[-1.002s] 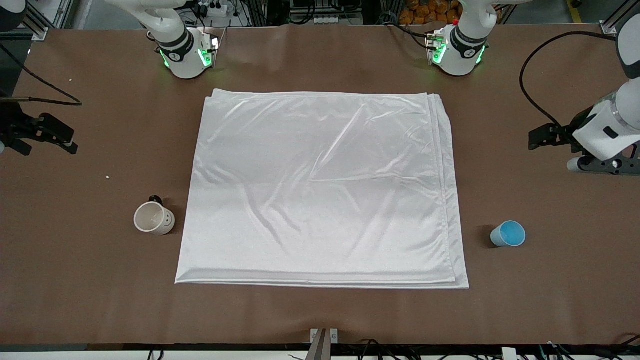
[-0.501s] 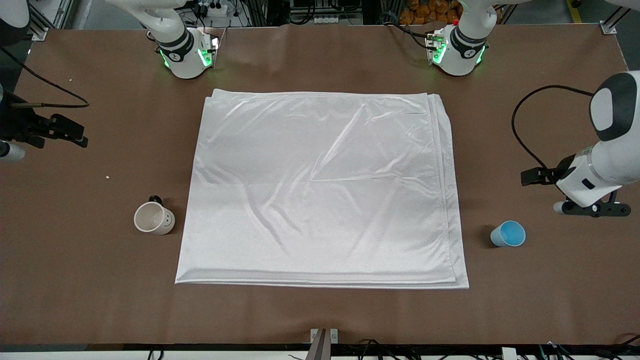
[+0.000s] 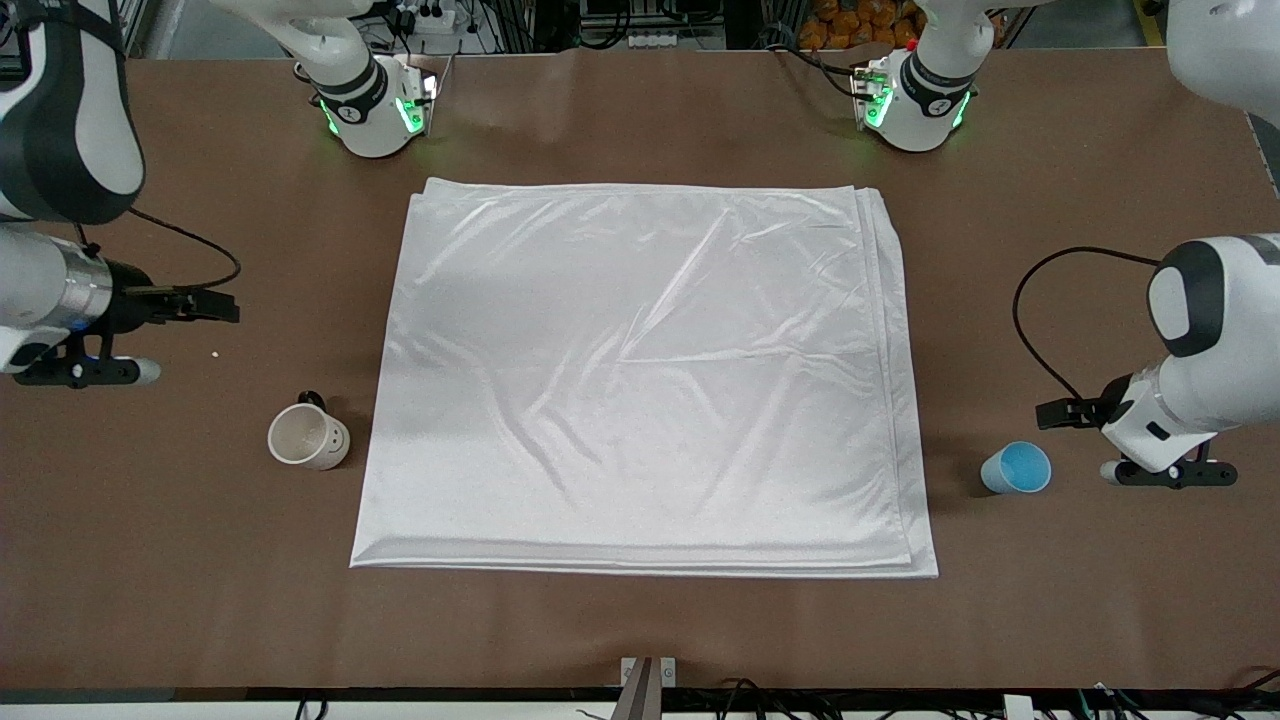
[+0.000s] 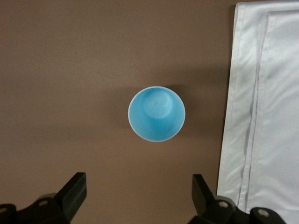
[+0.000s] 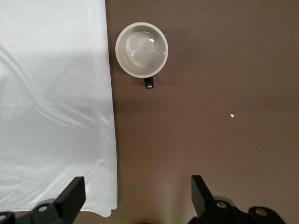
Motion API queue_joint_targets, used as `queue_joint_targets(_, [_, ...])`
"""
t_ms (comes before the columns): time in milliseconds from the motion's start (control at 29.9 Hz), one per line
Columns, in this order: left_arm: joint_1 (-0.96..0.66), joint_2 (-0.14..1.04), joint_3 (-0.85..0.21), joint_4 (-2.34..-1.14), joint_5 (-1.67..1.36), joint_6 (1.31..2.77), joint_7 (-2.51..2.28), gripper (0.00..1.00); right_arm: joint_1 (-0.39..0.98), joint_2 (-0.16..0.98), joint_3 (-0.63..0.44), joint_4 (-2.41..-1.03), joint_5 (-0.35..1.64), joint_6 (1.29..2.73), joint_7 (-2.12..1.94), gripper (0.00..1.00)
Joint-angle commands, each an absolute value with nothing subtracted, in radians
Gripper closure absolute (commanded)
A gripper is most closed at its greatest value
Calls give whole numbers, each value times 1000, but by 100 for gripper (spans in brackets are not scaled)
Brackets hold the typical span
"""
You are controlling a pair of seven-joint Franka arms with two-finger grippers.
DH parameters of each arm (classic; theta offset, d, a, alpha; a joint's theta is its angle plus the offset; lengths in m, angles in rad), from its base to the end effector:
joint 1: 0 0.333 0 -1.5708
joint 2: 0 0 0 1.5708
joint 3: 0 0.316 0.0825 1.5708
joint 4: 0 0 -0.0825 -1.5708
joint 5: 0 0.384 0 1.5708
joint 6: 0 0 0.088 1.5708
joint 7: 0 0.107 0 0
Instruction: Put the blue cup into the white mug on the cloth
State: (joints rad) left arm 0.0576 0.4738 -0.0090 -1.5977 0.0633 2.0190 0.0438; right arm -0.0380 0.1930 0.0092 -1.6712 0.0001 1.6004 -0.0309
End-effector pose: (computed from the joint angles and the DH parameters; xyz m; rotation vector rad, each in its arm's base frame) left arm 0.6754 0.0373 0.3532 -3.0905 0.0359 0.0847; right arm 0.5898 -0.0173 0.4690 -3.1047 -0.0033 0.4116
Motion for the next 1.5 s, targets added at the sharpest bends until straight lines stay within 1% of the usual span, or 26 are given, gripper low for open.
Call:
queue_joint_targets(0, [77, 546, -15, -1568, 86, 2095, 49, 0, -43, 183, 20, -1781, 5, 1702, -38, 0])
queue_joint_targets(301, [97, 638, -15, -1532, 87, 2197, 54, 0, -25, 183, 23, -1980, 5, 1977, -35, 0])
queue_joint_targets(468, [106, 667, -15, -1532, 87, 2240, 54, 0, -21, 201, 21, -2068, 5, 2123, -32, 0])
queue_joint_targets(568, [109, 686, -15, -1532, 87, 2264, 54, 0, -23, 233, 21, -2079, 5, 2184, -32, 0])
queue_joint_targets(835, [107, 724, -15, -1532, 77, 2292, 38, 0, -25, 301, 21, -2074, 3, 2287, -32, 0])
queue_joint_targets(869, [107, 727, -15, -1534, 72, 2292, 37, 12, -25, 307, 21, -2074, 3, 2296, -32, 0])
queue_joint_targets(902, [109, 729, -15, -1534, 66, 2292, 37, 28, -25, 313, 21, -2074, 3, 2309, -32, 0])
queue_joint_targets(969, [109, 729, -15, -1535, 46, 2292, 37, 66, -25, 327, 21, -2074, 3, 2333, -32, 0])
queue_joint_targets(1036, [109, 729, -15, -1535, 23, 2292, 38, 96, -26, 337, 21, -2074, 3, 2355, -32, 2])
queue_joint_targets(1069, [109, 729, -15, -1536, 17, 2292, 38, 100, -26, 342, 21, -2074, 3, 2362, -32, 2])
queue_joint_targets(1337, [118, 729, -15, -1536, 15, 2292, 55, 100, -37, 393, 21, -2072, 3, 2434, -37, 5])
queue_joint_targets(1470, [118, 729, -15, -1536, 14, 2292, 57, 100, -41, 399, 21, -2069, 3, 2444, -38, 11])
